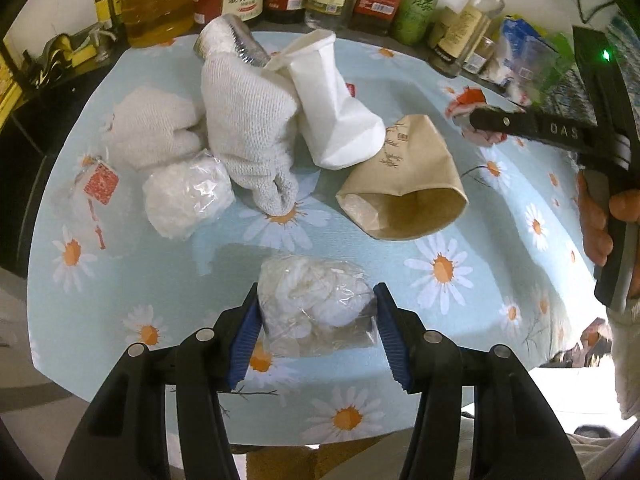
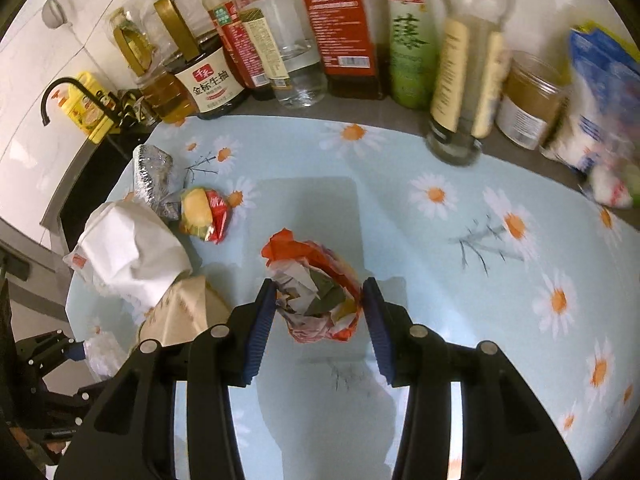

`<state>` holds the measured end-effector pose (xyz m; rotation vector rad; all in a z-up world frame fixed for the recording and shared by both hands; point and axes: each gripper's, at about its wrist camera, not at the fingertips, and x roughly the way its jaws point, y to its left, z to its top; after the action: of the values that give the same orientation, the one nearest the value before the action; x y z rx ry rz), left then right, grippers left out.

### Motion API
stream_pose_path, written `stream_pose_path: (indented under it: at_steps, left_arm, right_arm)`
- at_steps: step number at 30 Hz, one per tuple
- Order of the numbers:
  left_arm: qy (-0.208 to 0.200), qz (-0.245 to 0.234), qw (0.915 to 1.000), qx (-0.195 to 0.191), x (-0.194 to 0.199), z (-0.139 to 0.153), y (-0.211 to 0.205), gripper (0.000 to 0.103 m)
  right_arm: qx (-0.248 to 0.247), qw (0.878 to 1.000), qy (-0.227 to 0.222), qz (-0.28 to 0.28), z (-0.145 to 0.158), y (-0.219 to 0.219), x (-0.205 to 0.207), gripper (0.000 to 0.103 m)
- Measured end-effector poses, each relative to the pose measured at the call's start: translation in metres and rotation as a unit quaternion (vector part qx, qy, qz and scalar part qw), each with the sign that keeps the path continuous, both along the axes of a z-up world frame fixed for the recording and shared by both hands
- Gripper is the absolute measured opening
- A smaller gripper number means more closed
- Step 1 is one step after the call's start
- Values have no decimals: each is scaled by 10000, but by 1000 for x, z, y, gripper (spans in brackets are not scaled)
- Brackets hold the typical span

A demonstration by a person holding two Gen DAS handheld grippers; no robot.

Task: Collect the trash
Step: 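Carry the plastic bag and red wrapper down over the black trash bin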

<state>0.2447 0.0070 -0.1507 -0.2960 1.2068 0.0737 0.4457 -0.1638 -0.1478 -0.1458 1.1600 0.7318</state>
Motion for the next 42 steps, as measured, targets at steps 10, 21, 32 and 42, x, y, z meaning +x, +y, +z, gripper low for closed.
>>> stream_pose_path:
  at_steps: [10,21,32,42]
  left_arm:
    - [-497,-863,9949,-144,-40,23,11,53]
    - [-869,-1242,9882,-229,-100,36,52,53]
    - [-897,-1292,9871,-310,-170,27,94,53]
    - [-552,-1125,9910,-478,-206,-3,121,53]
  right_arm:
    - [-113,9950,-205,-973,28,-35,-78,45]
    - [-66,9864,-369,-1599,55,-22,-180,45]
    - [254,9917,-212,-1246,53,42,-284,45]
    - [325,9974,195,-613,27,101,-344,46]
